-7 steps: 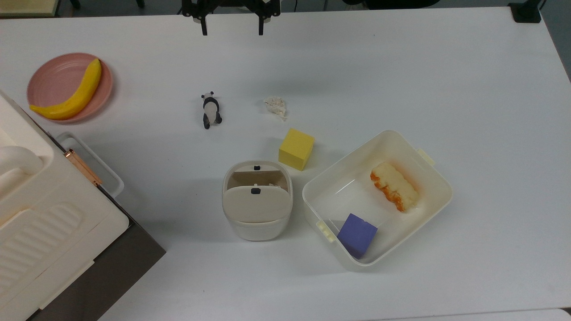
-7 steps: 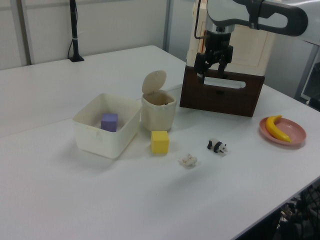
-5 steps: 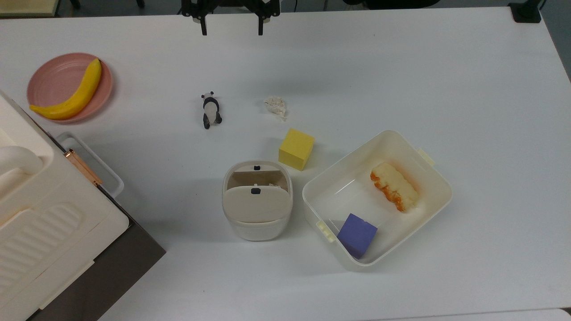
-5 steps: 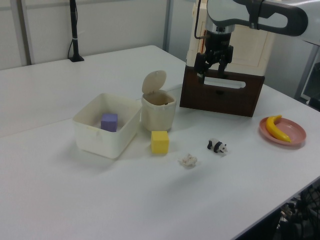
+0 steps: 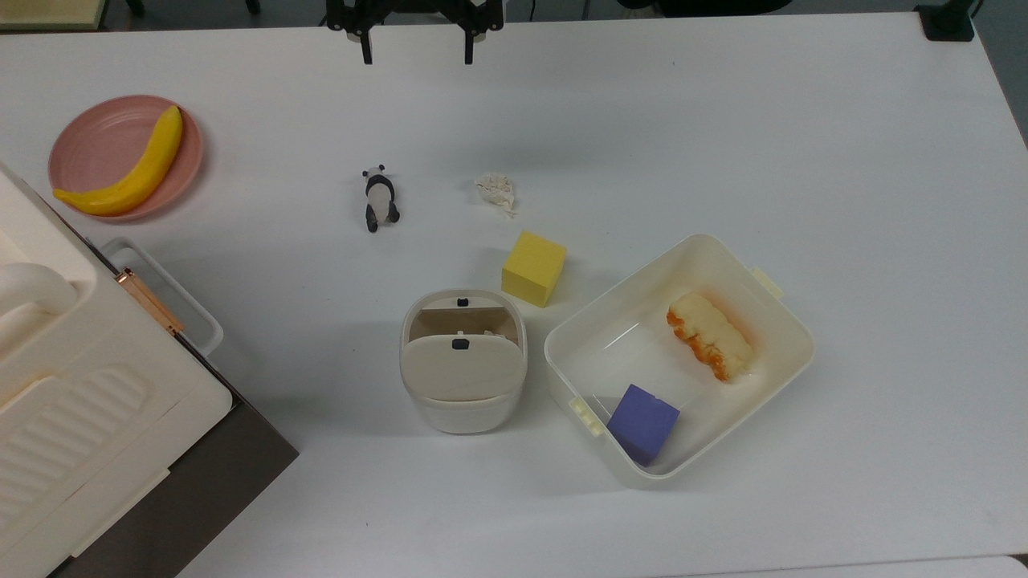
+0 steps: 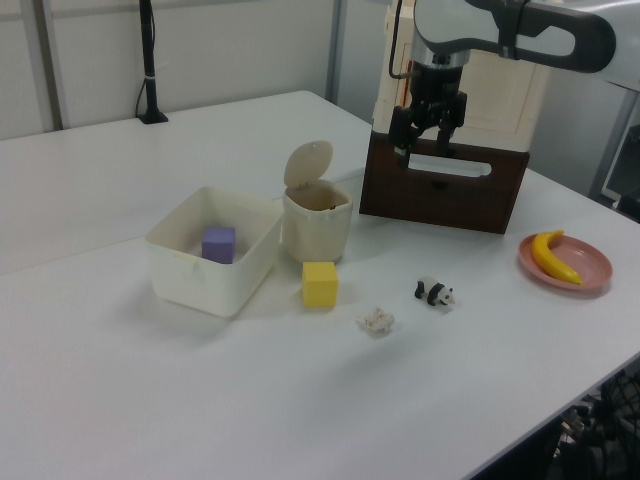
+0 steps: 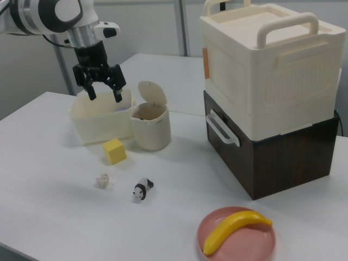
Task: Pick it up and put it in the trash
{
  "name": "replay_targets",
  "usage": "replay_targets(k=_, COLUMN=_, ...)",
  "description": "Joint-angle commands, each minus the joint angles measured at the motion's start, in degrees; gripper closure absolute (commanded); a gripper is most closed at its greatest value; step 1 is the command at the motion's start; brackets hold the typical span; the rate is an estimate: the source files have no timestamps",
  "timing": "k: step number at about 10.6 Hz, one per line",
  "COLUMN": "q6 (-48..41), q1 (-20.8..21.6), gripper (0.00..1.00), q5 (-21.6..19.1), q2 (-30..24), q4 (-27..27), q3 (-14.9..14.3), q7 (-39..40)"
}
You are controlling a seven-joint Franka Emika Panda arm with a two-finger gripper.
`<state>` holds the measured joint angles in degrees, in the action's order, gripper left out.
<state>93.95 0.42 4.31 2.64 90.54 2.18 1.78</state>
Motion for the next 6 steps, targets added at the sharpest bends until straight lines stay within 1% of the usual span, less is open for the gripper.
replay_targets(k=1, q6=-0.96, q1=1.25, gripper=0.0, q5=-0.7, q2=-1.23, q4=2.44, q3=-0.07, q7=-1.08)
replay_targets(k=3, q6=-0.52, q1=2.13, gripper=0.0, q5=-2.1, q2=-0.89, q4=3.76, q3=0.54, q7=-1.08)
replay_targets(k=4, q6=-0.35, q1=2.92, gripper=0.0, q5=-2.11, q2=-0.8, q4=4.89, q3=0.54, q7=-1.08)
replay_targets(k=6, q6=1.14, q1=4.76, gripper=0.0, q5=-2.72, q2=0.08, q4=8.49, q3=0.54, q7=-0.91)
